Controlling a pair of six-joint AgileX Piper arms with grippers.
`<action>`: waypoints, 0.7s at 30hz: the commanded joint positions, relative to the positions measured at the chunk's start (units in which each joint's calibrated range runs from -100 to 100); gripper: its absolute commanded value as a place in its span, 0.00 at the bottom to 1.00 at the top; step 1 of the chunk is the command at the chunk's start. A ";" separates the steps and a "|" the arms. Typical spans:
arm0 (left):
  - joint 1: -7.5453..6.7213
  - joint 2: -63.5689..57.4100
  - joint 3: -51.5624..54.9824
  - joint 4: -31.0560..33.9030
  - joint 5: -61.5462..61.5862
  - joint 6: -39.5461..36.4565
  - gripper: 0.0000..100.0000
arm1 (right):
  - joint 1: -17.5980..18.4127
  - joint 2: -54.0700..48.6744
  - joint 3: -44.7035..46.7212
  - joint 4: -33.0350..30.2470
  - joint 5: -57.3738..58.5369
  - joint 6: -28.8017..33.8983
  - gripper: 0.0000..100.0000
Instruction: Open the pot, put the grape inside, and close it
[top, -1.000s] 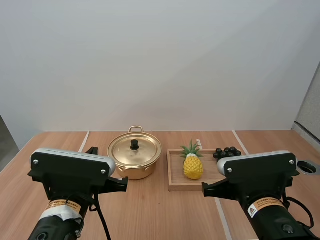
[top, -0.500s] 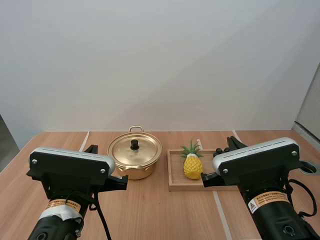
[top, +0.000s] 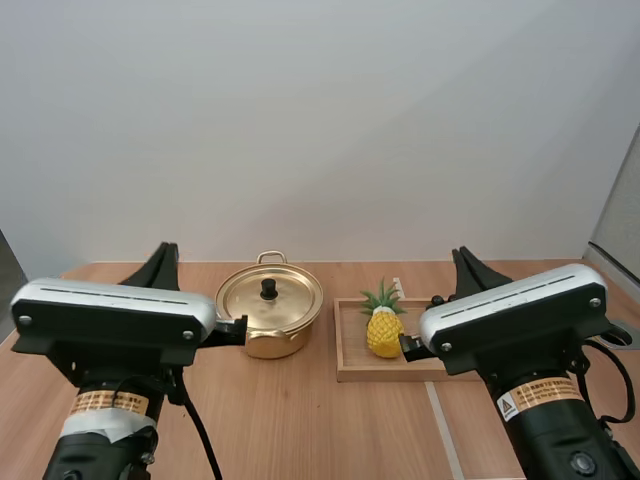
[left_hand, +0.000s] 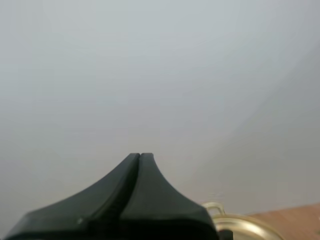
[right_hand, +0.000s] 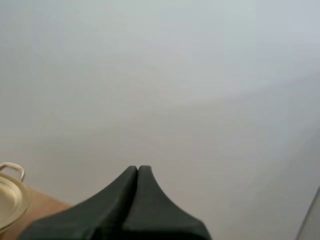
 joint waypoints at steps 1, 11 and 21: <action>-0.07 -0.27 0.00 0.71 -12.83 2.29 0.00 | 0.12 -0.21 -0.39 0.90 -14.05 -4.72 0.00; -0.07 -0.27 -22.27 -4.90 12.03 5.59 0.00 | 0.12 4.08 -31.73 34.57 31.53 -17.45 0.00; -0.07 14.22 -54.54 -8.76 38.46 5.26 0.00 | -0.36 22.94 -67.03 15.85 71.76 4.49 0.00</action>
